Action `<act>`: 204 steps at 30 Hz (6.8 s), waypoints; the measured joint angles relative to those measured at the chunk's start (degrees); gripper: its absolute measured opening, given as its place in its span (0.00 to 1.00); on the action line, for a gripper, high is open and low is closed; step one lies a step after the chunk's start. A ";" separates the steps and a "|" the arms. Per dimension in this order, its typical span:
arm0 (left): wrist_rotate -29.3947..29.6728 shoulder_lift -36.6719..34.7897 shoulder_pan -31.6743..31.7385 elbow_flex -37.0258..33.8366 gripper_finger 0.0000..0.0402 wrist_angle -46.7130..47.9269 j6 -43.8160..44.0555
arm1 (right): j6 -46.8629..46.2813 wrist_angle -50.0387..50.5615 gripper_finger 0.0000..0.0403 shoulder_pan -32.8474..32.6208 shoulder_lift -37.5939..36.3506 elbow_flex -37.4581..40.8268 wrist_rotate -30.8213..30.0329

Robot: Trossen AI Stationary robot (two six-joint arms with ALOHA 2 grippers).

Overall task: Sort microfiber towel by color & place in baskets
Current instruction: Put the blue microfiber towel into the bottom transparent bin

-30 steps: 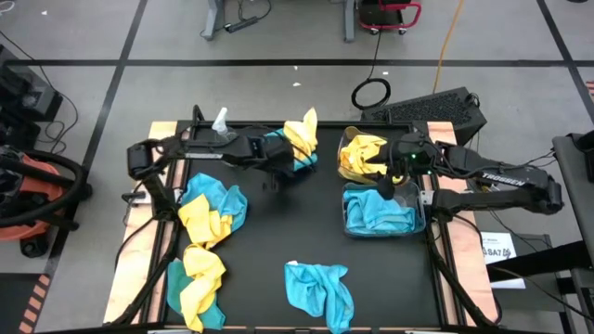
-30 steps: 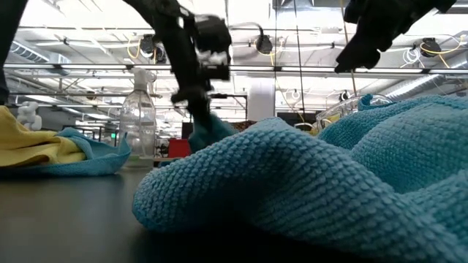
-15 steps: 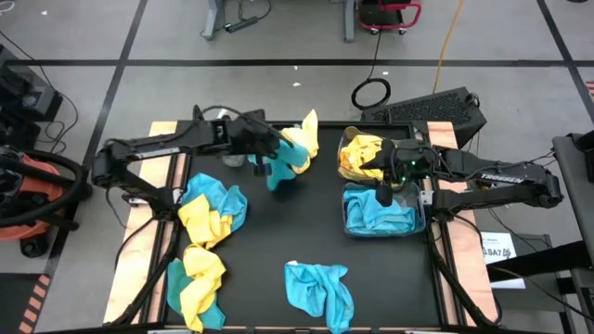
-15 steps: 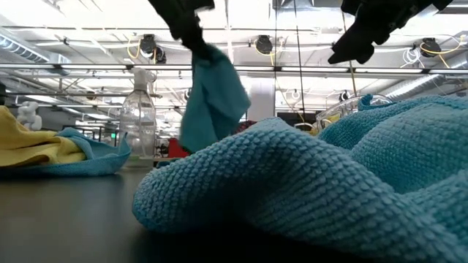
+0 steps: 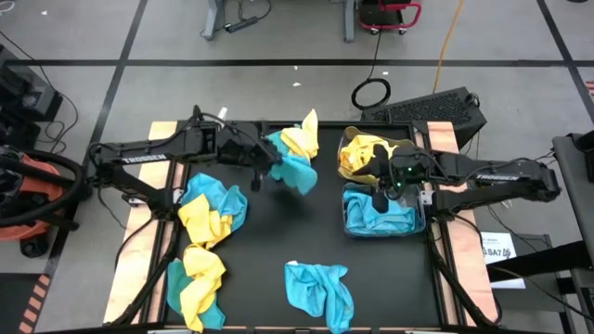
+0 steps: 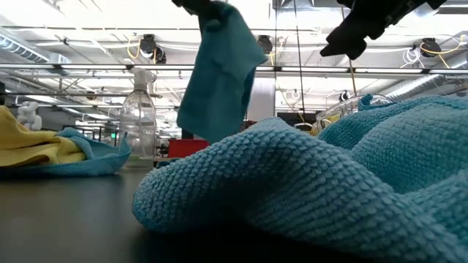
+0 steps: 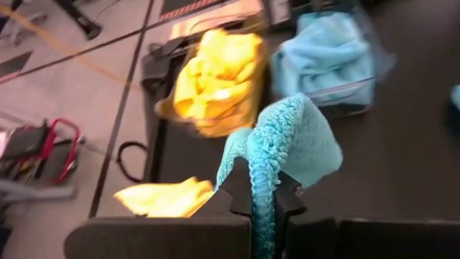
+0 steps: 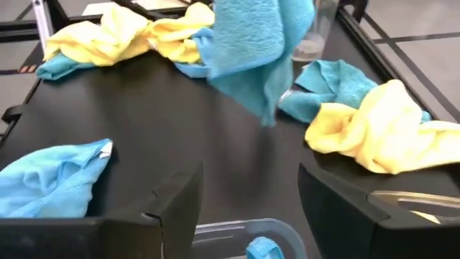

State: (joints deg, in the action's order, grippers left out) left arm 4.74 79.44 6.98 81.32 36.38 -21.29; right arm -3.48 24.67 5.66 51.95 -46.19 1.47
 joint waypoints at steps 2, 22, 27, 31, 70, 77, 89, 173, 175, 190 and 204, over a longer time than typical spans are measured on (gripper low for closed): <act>-0.52 0.00 -1.20 0.00 0.01 0.11 0.98 | 0.07 -1.12 0.55 -0.84 0.78 -0.01 0.01; -5.74 7.13 -5.94 -10.41 0.01 -1.28 7.49 | 0.40 -6.65 0.55 -5.08 6.07 0.00 0.12; -5.76 12.93 -6.09 -11.56 0.08 -0.83 7.48 | -0.71 -6.52 0.55 -5.08 6.07 0.00 0.12; -5.78 16.74 -7.17 -11.54 0.18 0.85 5.19 | -1.38 -6.45 0.55 -5.09 6.07 0.00 0.12; 0.08 29.88 -5.50 -4.16 0.04 -1.45 -6.68 | -3.71 -3.33 0.53 -9.97 4.58 0.00 -1.51; -1.02 27.52 -5.46 3.42 0.04 -10.69 -7.77 | -9.51 7.81 0.49 -13.88 -2.51 0.00 -8.01; -10.68 28.49 -4.67 8.50 0.04 -31.92 -7.11 | -22.03 24.81 0.48 -17.84 -16.15 0.00 -13.59; -10.39 31.46 -5.42 12.90 0.51 -11.13 -5.01 | -21.23 27.72 0.01 -20.24 7.85 0.02 -19.31; -9.10 28.78 -5.67 12.90 0.51 -5.70 -4.65 | -23.97 31.96 0.01 -19.82 8.09 0.02 -19.31; 2.69 14.98 -9.56 12.94 0.51 14.69 3.14 | -33.41 40.92 0.01 -17.49 17.54 0.34 -17.39; 7.92 8.36 -15.79 12.92 0.51 35.97 16.05 | -34.66 35.63 0.01 -16.09 29.57 3.01 -12.15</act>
State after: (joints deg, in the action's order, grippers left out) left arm 12.66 87.80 -8.81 94.24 72.35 -5.24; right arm -38.14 60.30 -10.44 81.52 -43.18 -10.68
